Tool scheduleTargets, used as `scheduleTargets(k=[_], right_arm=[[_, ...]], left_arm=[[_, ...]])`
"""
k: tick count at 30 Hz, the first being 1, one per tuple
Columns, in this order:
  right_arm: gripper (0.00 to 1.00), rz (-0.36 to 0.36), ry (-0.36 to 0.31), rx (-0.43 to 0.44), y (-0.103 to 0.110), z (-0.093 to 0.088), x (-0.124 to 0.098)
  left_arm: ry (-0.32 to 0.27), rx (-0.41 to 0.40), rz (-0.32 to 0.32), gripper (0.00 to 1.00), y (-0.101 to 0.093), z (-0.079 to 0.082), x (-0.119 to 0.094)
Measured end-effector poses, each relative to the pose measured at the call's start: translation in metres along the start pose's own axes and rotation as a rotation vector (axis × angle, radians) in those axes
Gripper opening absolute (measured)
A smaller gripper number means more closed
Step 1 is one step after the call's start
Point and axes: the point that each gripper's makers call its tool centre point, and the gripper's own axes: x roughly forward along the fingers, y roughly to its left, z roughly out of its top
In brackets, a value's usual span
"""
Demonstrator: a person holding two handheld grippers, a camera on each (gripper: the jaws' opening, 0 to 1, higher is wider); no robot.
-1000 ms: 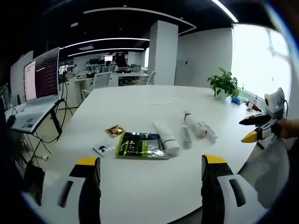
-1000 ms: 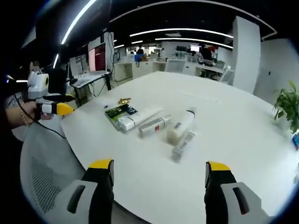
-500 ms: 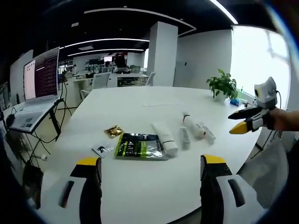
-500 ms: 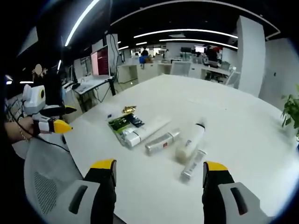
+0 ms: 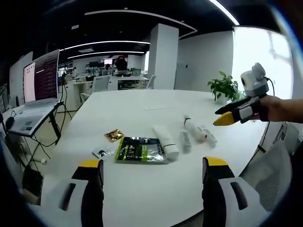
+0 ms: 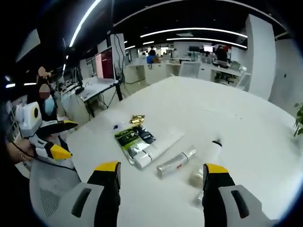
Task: Arrange the skincare products in the storage area until every visible bottle or jar stands upright without overlapping.
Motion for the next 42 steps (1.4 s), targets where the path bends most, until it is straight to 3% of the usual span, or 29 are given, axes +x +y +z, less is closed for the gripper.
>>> scheduleTargets(k=[20, 32, 39, 42], right_arm=[[0.66, -0.014, 0.071, 0.102, 0.016, 0.015, 0.048], [0.66, -0.022, 0.131, 0.103, 0.017, 0.025, 0.077], [0.62, -0.055, 0.196, 0.223, 0.0, 0.016, 0.107], [0.6, -0.064, 0.216, 0.268, 0.004, 0.012, 0.109]], left_arm=[[-0.003, -0.016, -0.082, 0.76, -0.012, 0.0, -0.001], [-0.018, -0.038, -0.118, 0.75, -0.016, 0.002, -0.002], [-0.016, -0.042, -0.135, 0.74, -0.019, 0.001, -0.003], [-0.019, -0.037, -0.137, 0.74, -0.019, 0.002, -0.003]])
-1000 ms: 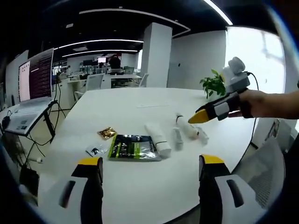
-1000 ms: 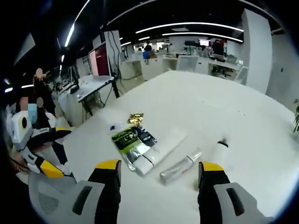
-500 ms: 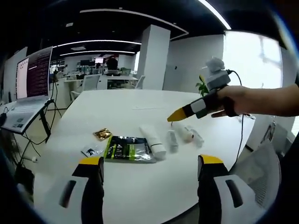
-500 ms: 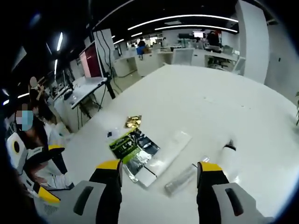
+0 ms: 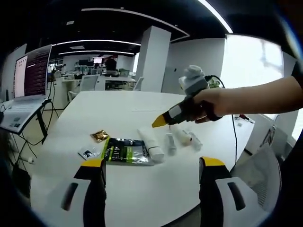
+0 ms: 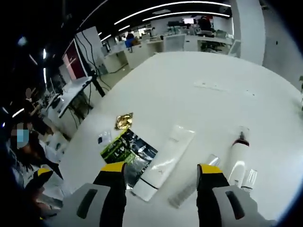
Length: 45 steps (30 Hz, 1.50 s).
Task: Arrange the skincare products in the storage area until every visible bottle or jar stands upright without overlapping.
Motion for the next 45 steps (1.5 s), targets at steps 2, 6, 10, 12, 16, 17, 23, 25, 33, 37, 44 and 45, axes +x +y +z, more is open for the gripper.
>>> scheduleTargets(k=[2, 6, 10, 12, 16, 17, 23, 25, 33, 37, 44, 45], right_arm=[[0.6, -0.004, 0.007, 0.018, -0.002, 0.0, 0.013], [0.59, -0.012, 0.031, 0.038, -0.003, -0.002, 0.025], [0.59, -0.035, 0.044, 0.043, -0.006, -0.003, 0.035], [0.59, -0.058, 0.041, 0.045, -0.011, -0.001, 0.045], [0.59, -0.09, 0.041, 0.066, -0.014, -0.001, 0.049], [0.59, -0.099, 0.039, 0.074, -0.017, 0.0, 0.054], [0.58, -0.128, 0.048, 0.093, -0.023, -0.001, 0.056], [0.58, -0.122, 0.052, 0.099, -0.021, 0.0, 0.058], [0.6, -0.145, 0.062, 0.09, -0.028, 0.009, 0.074], [0.59, -0.15, 0.082, 0.08, -0.028, 0.008, 0.077], [0.56, -0.168, 0.104, 0.051, -0.028, 0.004, 0.08], [0.55, -0.168, 0.11, 0.051, -0.029, 0.003, 0.083]], left_arm=[[-0.001, 0.002, 0.0, 0.74, 0.0, 0.0, 0.0], [-0.003, -0.006, -0.003, 0.73, 0.0, 0.001, 0.0], [0.0, -0.02, -0.009, 0.73, 0.002, 0.0, 0.0], [-0.013, -0.032, -0.022, 0.74, 0.0, 0.002, -0.001], [-0.015, -0.061, -0.027, 0.74, 0.003, 0.001, -0.001], [-0.014, -0.065, -0.025, 0.73, 0.003, 0.001, -0.001], [-0.057, -0.116, -0.045, 0.75, 0.002, 0.008, -0.003], [-0.047, -0.111, -0.04, 0.74, 0.001, 0.006, -0.002], [-0.02, -0.066, -0.042, 0.74, -0.002, 0.003, 0.0], [-0.018, -0.075, -0.04, 0.74, -0.001, 0.002, 0.0], [-0.014, -0.085, -0.033, 0.71, 0.001, 0.002, 0.001], [-0.01, -0.084, -0.033, 0.71, 0.001, 0.001, 0.001]])
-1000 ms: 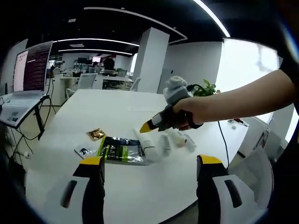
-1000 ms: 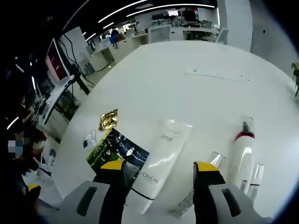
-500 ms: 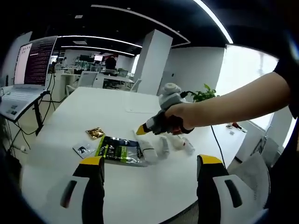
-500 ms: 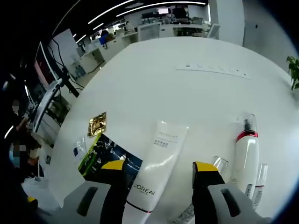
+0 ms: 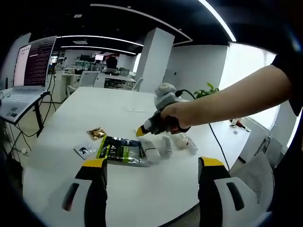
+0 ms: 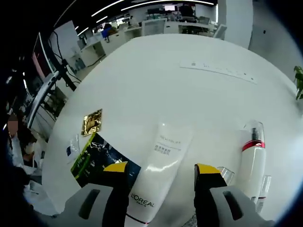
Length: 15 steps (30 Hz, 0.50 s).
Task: Arrange the skincare products in the storage area until every visible bottle or jar stands upright without overlapping.
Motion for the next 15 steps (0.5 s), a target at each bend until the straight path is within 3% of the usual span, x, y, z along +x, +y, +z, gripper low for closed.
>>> scheduleTargets(k=[3, 7, 15], right_arm=[[0.54, -0.002, 0.017, 0.003, -0.001, -0.002, 0.003], [0.44, -0.02, 0.07, -0.01, -0.001, -0.014, 0.0], [0.45, -0.016, 0.085, -0.026, -0.001, -0.015, 0.003]], left_arm=[[0.003, -0.002, 0.0, 0.7, 0.0, 0.0, 0.0], [0.005, -0.004, 0.006, 0.69, 0.0, -0.001, 0.0], [0.006, -0.011, 0.011, 0.68, 0.003, -0.001, 0.0]])
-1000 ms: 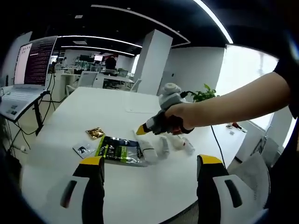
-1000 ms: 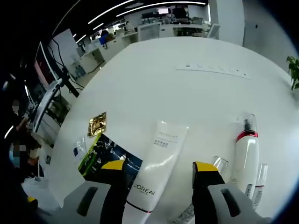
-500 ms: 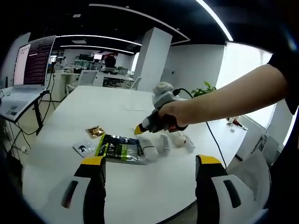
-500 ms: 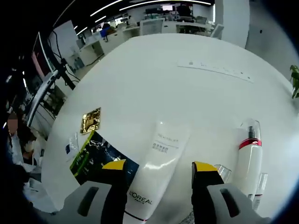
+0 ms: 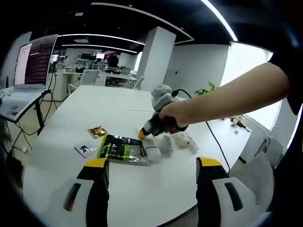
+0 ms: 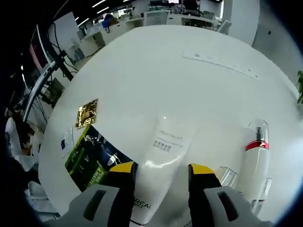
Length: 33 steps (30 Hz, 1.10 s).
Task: Arrange the skincare products in the storage area until every visible bottle or jar stands upright without overlapping.
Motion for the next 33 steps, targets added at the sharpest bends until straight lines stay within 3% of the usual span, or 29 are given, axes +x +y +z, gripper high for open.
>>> scheduleTargets(k=[5, 10, 20, 24, 33], right_arm=[[0.34, 0.001, 0.013, -0.014, -0.004, 0.004, 0.006], [0.26, 0.012, -0.028, -0.061, -0.009, 0.007, 0.008], [0.22, 0.034, -0.091, -0.011, -0.016, 0.016, 0.015], [0.21, 0.06, -0.094, 0.047, -0.015, 0.015, 0.012], [0.21, 0.095, -0.123, -0.014, -0.003, 0.014, -0.004]], left_arm=[[0.005, 0.0, 0.004, 0.67, 0.001, -0.001, 0.0], [0.006, -0.005, 0.008, 0.67, 0.0, -0.001, 0.0], [0.006, -0.007, 0.018, 0.65, 0.002, -0.001, -0.001], [0.006, -0.01, 0.017, 0.65, 0.002, -0.001, -0.001], [0.006, 0.002, 0.013, 0.65, 0.0, -0.001, -0.001]])
